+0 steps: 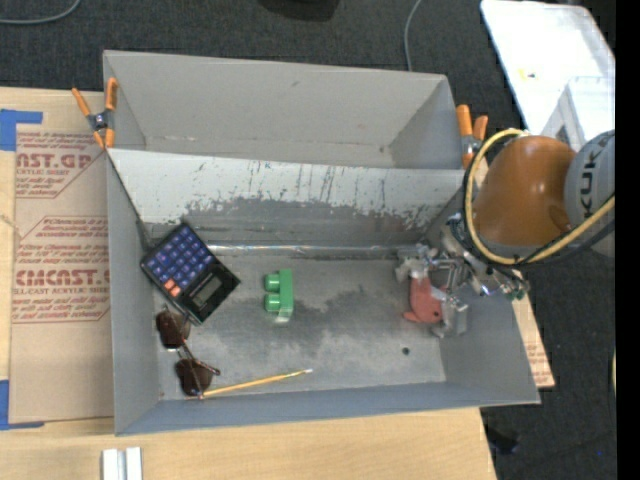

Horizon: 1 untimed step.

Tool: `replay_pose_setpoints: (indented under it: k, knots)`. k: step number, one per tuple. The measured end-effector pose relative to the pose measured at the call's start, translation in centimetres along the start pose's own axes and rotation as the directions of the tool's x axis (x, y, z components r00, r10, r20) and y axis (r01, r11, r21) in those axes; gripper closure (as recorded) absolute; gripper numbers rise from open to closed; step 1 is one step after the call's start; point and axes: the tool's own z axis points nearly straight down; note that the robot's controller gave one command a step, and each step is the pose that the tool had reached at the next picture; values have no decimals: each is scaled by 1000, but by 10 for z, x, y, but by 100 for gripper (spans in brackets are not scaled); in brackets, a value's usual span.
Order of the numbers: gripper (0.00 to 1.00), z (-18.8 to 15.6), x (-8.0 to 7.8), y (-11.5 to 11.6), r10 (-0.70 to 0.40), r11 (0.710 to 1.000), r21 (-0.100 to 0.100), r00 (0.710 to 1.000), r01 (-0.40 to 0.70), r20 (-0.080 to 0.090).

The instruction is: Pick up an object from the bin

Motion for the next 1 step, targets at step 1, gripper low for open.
replay_pose_setpoints:
  k: [1]
  knots:
    - [100, 2, -10, -10, 294, 956, 1, 956, -294, 1]
